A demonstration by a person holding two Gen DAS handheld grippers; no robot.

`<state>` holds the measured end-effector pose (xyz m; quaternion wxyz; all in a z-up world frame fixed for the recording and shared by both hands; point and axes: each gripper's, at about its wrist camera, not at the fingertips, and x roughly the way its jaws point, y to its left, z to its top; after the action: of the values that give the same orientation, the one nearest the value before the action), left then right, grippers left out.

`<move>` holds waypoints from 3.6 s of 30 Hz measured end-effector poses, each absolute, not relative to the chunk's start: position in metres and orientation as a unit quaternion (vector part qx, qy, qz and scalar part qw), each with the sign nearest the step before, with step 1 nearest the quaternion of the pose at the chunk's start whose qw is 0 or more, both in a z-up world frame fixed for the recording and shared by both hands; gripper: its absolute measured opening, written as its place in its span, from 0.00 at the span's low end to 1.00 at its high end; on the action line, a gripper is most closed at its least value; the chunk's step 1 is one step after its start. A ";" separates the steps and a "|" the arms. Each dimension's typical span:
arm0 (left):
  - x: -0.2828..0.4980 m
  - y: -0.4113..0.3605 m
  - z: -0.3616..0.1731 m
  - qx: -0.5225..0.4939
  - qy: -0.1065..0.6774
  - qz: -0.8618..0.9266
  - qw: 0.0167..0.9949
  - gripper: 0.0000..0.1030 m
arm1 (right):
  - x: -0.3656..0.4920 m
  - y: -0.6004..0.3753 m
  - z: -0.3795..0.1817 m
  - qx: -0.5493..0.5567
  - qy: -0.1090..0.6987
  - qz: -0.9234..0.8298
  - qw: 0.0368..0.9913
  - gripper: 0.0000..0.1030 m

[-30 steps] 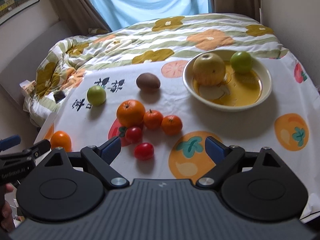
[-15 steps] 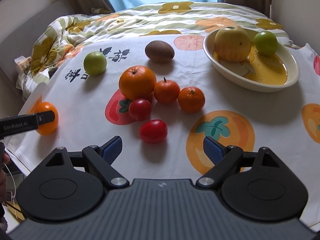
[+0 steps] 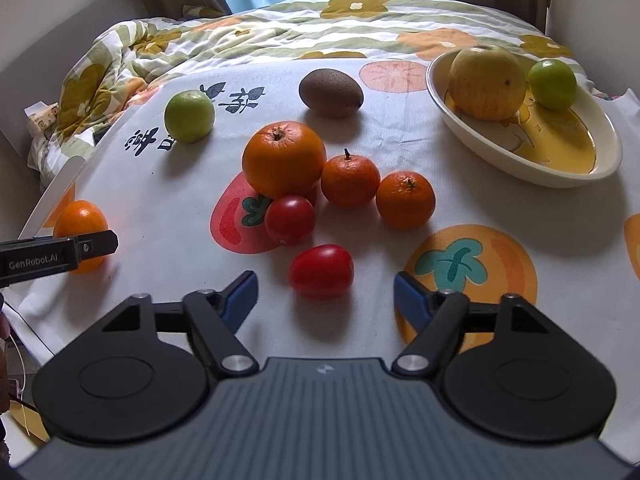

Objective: Organize fruits
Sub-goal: 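Grasp the large orange with the left tool while the right tool grasps a red tomato, then carry the orange and tomato with both tools over the cream bowl, then release the orange into the bowl with the left tool while the right tool releases the tomato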

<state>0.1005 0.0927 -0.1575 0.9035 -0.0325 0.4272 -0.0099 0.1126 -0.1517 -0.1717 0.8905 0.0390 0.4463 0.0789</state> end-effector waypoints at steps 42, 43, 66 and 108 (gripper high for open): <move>0.058 0.004 -0.075 0.037 0.374 -0.091 0.922 0.64 | 0.071 -0.227 -0.098 0.056 0.398 0.037 0.915 0.49; 0.060 -0.003 -0.073 0.037 0.371 -0.094 0.923 0.64 | 0.071 -0.234 -0.096 0.054 0.399 0.037 0.915 0.48; 0.147 -0.174 -0.082 0.051 0.384 -0.140 0.911 0.64 | 0.162 -0.397 -0.082 0.041 0.399 0.030 0.916 0.48; 0.181 -0.209 -0.114 0.061 0.412 -0.095 0.904 0.92 | 0.246 -0.412 -0.134 0.062 0.430 0.093 0.896 0.48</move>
<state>0.1809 -0.2091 -0.1137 0.9039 0.0614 0.4124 -0.0951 0.2460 -0.4117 -0.1345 0.8960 0.0621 0.4299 0.0930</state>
